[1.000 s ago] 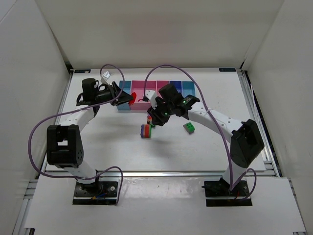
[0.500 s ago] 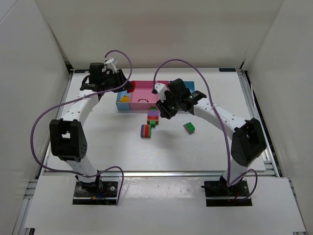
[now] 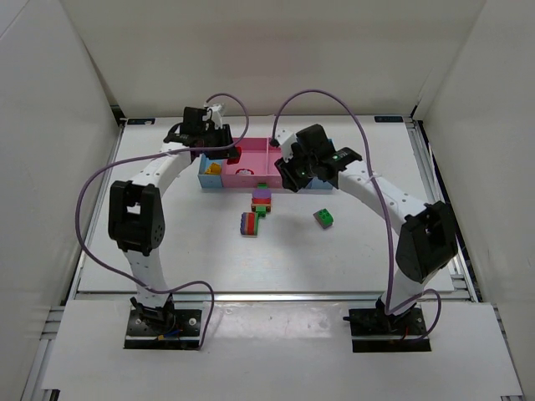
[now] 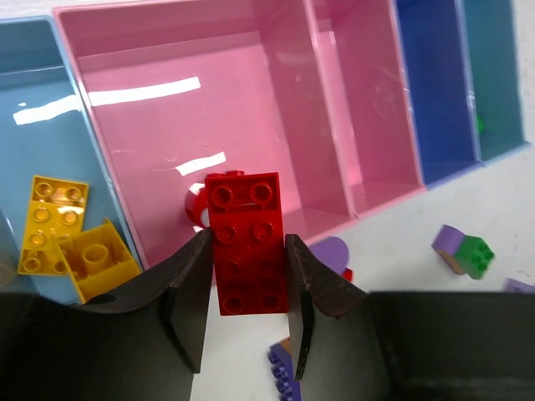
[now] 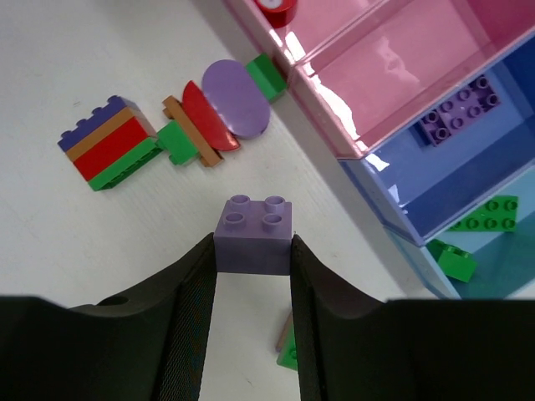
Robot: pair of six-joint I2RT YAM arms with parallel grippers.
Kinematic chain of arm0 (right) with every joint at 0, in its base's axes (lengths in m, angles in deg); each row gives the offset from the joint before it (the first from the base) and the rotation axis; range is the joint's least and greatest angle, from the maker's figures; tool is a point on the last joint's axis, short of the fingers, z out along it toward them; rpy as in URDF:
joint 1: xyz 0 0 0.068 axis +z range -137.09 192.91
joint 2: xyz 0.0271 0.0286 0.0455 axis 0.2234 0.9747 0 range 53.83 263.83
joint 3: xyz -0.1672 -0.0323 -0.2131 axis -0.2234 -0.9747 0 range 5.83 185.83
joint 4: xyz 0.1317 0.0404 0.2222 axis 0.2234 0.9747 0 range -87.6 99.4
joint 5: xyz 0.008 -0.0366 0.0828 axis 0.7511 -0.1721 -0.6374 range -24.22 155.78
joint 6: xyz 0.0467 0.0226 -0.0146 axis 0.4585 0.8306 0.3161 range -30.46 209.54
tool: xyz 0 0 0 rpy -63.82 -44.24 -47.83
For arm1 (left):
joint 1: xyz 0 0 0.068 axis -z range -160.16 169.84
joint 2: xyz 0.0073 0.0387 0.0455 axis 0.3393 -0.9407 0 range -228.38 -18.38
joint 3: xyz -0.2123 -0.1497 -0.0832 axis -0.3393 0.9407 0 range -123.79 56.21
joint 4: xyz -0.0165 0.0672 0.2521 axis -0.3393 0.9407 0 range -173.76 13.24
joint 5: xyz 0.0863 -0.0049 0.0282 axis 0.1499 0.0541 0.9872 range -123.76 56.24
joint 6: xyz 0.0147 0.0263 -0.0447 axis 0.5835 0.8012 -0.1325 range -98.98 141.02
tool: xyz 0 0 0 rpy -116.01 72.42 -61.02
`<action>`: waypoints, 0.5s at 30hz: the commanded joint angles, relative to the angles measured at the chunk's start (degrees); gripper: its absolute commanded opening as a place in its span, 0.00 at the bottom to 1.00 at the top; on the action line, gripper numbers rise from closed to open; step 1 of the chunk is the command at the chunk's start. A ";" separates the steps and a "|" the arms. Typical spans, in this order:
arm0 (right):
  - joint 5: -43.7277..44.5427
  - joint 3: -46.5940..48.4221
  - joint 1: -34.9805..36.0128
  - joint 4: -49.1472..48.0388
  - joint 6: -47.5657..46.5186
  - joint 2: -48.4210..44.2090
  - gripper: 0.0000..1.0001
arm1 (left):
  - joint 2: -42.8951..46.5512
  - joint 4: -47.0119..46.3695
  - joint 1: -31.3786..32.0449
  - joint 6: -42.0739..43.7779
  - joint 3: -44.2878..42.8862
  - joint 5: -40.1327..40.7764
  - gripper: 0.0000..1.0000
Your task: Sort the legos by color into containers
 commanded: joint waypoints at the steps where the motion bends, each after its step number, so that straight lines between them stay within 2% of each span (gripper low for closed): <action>1: 1.17 3.15 -1.62 -1.99 0.15 -1.72 0.00 | -1.11 1.32 0.28 1.08 -4.25 1.96 0.15; 6: 1.17 4.91 -3.81 -2.17 0.07 -0.66 0.00 | -4.36 1.76 0.98 1.61 -6.98 1.79 0.17; 8: 1.17 5.61 -4.61 -2.52 0.42 0.21 0.00 | -5.85 1.85 1.33 1.96 -8.21 1.96 0.23; 9: 1.09 5.96 -5.31 -2.52 0.59 0.74 0.00 | -6.21 1.85 1.42 2.05 -8.48 1.96 0.29; 10: 0.91 6.83 -6.19 -2.43 0.85 1.09 0.00 | -7.00 1.85 1.59 2.05 -9.18 1.79 0.45; 13: 0.73 8.51 -8.12 -2.52 1.12 2.85 0.00 | -7.62 2.02 1.86 1.96 -9.71 2.13 0.77; 15: 0.56 9.82 -8.91 -2.69 1.21 4.52 0.00 | -6.92 0.98 1.86 1.88 -9.45 1.61 0.82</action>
